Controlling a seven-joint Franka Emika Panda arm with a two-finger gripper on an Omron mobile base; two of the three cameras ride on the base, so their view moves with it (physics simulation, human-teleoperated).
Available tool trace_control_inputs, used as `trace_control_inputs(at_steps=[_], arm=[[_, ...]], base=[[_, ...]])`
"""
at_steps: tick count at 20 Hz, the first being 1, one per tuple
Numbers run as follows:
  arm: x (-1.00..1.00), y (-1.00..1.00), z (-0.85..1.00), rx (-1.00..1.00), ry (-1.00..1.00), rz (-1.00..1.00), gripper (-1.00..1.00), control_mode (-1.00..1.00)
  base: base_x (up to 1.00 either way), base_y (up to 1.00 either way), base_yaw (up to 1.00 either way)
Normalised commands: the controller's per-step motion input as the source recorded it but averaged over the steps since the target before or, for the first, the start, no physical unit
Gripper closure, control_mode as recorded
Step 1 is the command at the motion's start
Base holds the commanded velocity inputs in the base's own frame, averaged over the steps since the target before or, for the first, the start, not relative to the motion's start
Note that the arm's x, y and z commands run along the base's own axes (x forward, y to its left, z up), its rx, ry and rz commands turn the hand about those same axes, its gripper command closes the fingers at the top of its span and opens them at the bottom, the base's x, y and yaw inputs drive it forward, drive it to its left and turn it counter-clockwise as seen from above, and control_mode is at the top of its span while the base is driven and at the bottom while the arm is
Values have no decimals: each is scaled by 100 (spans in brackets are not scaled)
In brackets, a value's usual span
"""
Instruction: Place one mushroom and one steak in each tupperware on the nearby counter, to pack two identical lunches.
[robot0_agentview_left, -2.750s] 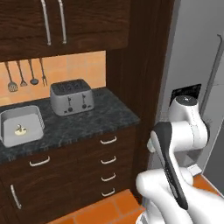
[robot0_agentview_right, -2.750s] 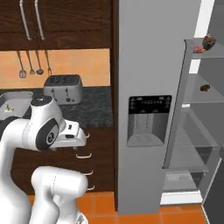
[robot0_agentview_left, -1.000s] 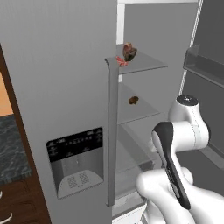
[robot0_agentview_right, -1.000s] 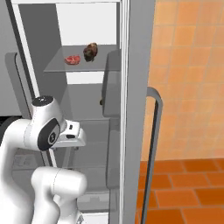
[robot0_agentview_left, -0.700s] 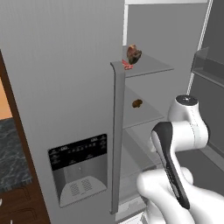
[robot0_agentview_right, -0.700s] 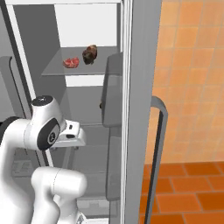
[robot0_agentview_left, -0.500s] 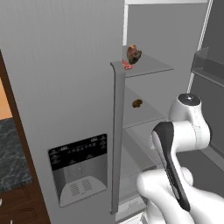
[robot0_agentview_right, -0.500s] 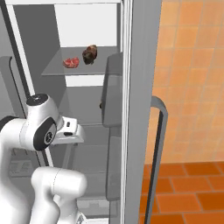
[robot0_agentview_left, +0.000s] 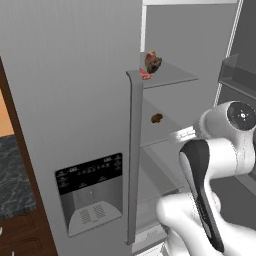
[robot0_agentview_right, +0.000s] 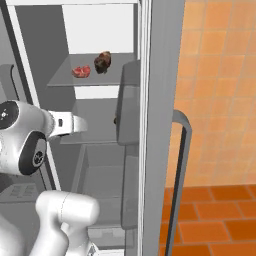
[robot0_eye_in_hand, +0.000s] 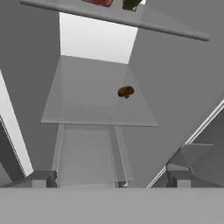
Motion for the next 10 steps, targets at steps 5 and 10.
trace_control_inputs(at_steps=[5, 10], arm=[[85, -4, 18, 9, 1, 1, -100, -100], [100, -24, -26, 14, 7, 0, -100, -100]], base=[[0, 0, 0], [0, 0, 0]])
